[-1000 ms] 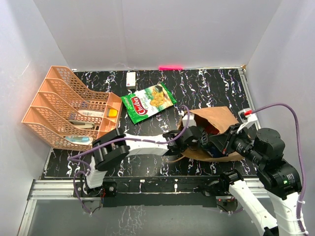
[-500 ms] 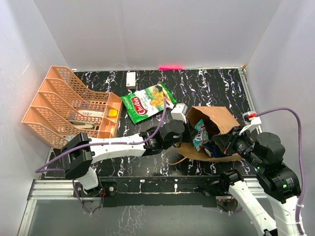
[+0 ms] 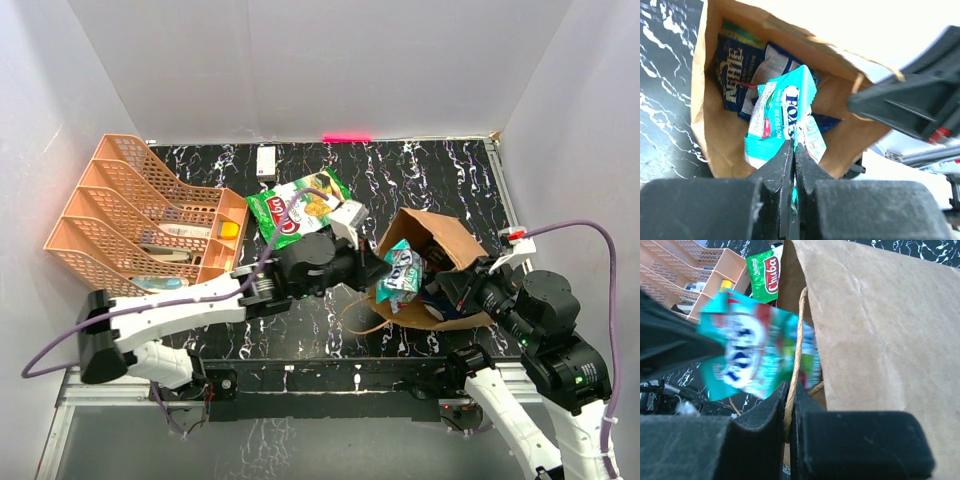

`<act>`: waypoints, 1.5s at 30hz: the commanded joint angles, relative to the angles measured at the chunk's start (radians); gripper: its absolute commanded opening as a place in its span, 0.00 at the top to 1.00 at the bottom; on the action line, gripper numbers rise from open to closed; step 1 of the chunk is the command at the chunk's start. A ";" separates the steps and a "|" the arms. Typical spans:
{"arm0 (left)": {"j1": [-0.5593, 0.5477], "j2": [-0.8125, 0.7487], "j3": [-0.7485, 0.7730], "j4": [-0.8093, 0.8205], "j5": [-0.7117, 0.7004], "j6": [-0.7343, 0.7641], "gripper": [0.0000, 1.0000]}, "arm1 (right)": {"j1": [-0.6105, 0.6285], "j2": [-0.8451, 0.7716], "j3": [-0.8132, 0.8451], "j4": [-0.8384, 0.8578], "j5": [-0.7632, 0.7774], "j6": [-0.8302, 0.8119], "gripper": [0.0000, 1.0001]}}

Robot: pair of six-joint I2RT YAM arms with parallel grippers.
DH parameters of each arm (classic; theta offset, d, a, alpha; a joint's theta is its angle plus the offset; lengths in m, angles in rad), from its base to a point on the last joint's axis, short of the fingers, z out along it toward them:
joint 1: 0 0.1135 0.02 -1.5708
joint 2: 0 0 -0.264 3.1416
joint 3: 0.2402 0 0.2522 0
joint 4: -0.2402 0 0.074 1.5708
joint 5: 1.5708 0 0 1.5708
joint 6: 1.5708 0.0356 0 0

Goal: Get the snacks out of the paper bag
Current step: Take out the snack from the paper bag, then place the snack at the center of the board.

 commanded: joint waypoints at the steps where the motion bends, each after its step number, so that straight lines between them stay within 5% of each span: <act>1: 0.000 -0.185 0.049 -0.087 0.048 0.173 1.00 | 0.003 -0.007 -0.020 0.073 0.042 -0.020 0.92; 10: 0.001 -0.313 0.215 -0.498 -0.061 0.395 1.00 | 0.004 -0.036 -0.051 0.104 0.054 -0.020 0.92; 21: 0.023 -0.306 0.286 -0.618 -0.619 0.423 1.00 | 0.004 -0.075 -0.072 0.119 0.054 -0.016 0.92; 31: 0.399 -0.175 0.213 -0.485 -0.171 0.284 1.00 | 0.003 -0.107 -0.085 0.127 0.045 -0.019 0.92; 38: 0.608 0.001 0.232 -0.392 0.019 0.130 1.00 | 0.004 -0.109 -0.091 0.133 0.027 -0.028 0.92; 45: 0.728 0.219 0.336 -0.331 0.200 0.034 1.00 | 0.004 -0.112 -0.095 0.134 0.007 -0.034 0.92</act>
